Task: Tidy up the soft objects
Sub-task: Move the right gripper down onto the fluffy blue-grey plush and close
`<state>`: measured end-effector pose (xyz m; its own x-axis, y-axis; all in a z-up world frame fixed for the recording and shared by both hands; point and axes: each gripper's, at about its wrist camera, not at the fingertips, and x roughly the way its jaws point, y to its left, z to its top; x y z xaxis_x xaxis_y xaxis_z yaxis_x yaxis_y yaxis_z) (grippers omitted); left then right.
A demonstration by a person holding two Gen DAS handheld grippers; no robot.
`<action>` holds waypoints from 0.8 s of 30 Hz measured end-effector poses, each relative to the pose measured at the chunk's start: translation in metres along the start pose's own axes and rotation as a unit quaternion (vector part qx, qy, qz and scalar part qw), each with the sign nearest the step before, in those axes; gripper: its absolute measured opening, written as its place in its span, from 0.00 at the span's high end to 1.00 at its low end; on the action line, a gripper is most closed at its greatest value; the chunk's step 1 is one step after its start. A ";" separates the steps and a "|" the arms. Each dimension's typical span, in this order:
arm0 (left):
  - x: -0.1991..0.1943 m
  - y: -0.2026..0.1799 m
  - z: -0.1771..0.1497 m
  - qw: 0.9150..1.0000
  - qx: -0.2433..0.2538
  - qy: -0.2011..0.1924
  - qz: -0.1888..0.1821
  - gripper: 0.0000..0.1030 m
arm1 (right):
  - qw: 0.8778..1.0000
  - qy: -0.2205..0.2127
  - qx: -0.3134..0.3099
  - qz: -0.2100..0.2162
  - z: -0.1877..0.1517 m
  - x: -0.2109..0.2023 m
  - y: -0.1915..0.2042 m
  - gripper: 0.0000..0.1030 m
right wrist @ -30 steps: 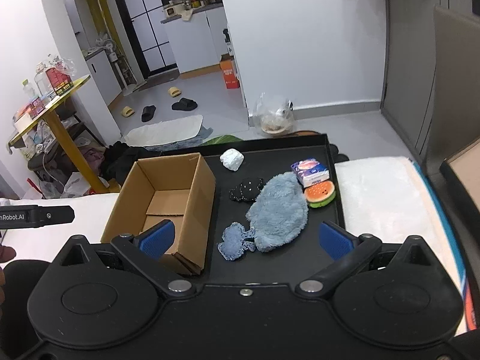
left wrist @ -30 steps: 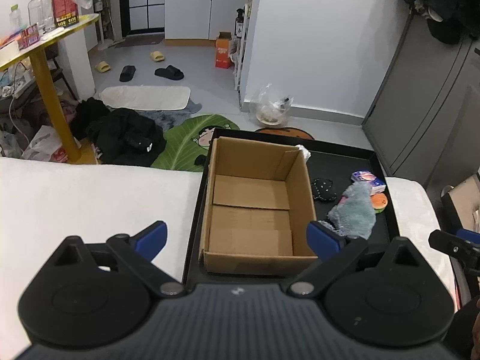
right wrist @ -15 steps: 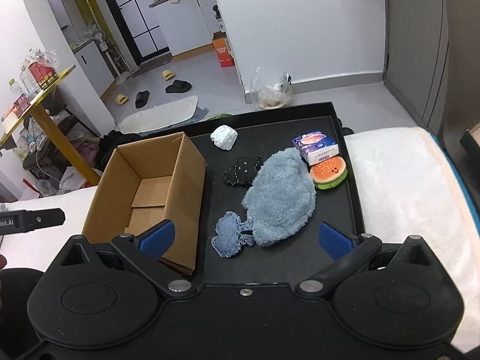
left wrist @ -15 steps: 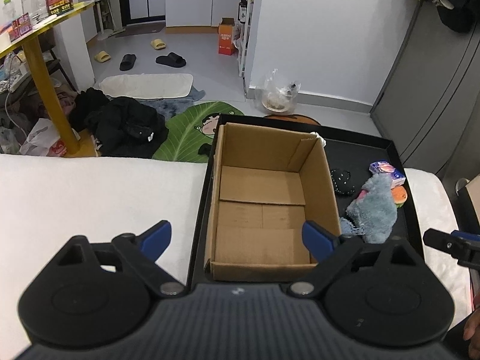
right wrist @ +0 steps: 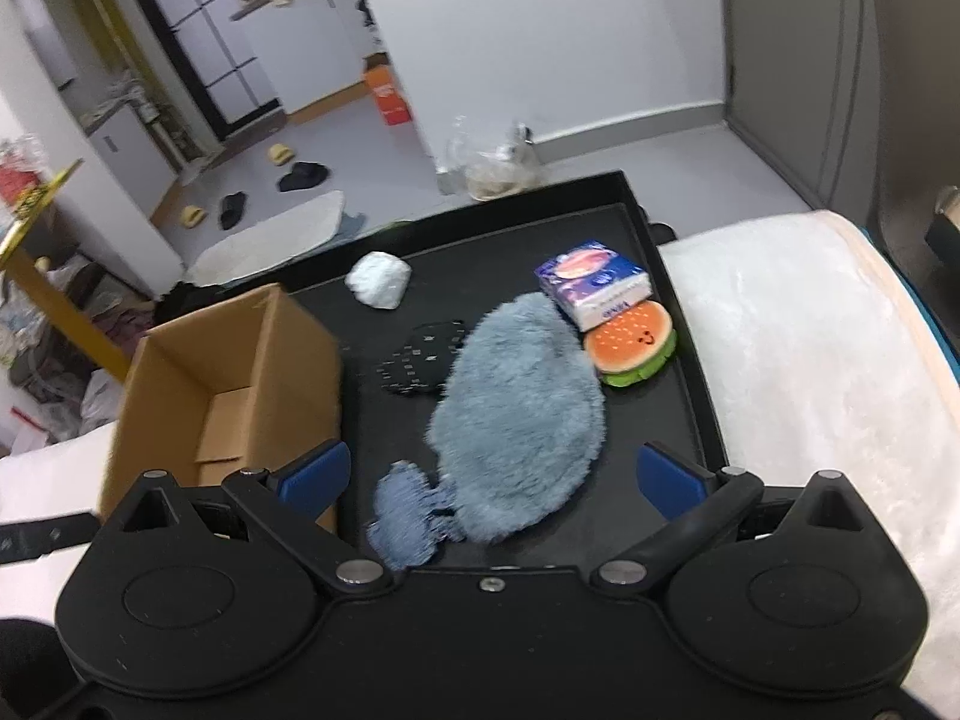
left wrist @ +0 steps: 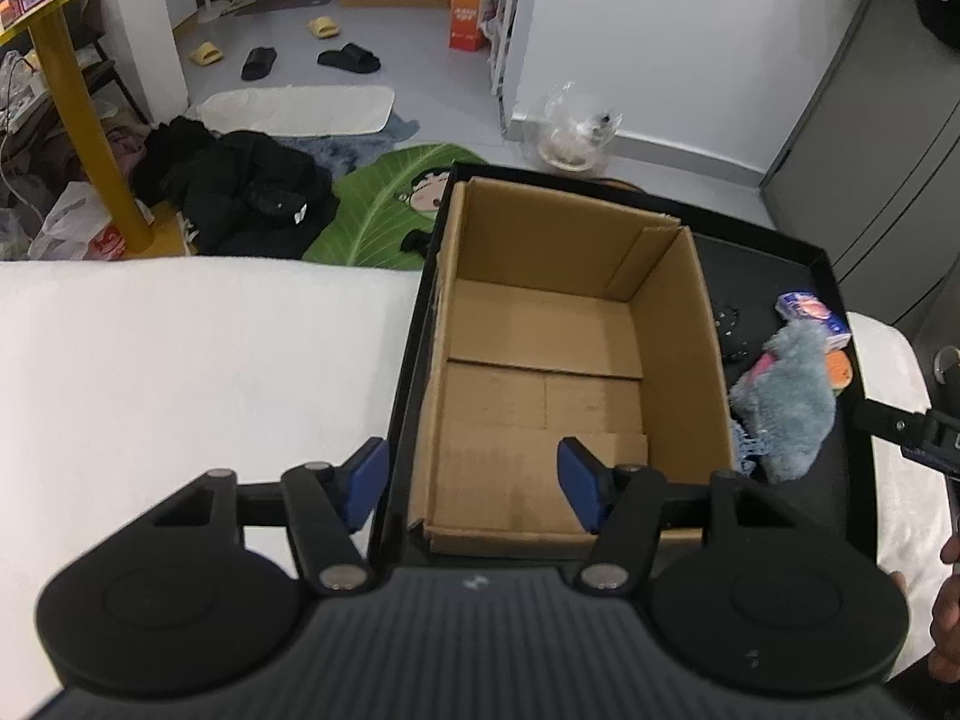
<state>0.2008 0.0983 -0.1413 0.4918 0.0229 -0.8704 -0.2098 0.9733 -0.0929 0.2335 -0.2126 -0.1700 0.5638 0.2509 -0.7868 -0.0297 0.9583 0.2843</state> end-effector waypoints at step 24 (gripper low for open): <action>0.034 0.009 0.006 0.999 -0.021 0.025 0.029 0.85 | 0.999 0.022 0.012 -0.029 0.011 0.086 -0.001 0.00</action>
<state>0.2206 0.1094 -0.1691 0.4345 0.0662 -0.8982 -0.2717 0.9605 -0.0606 0.2909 -0.1934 -0.2323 0.5263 0.2014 -0.8261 0.0224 0.9679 0.2503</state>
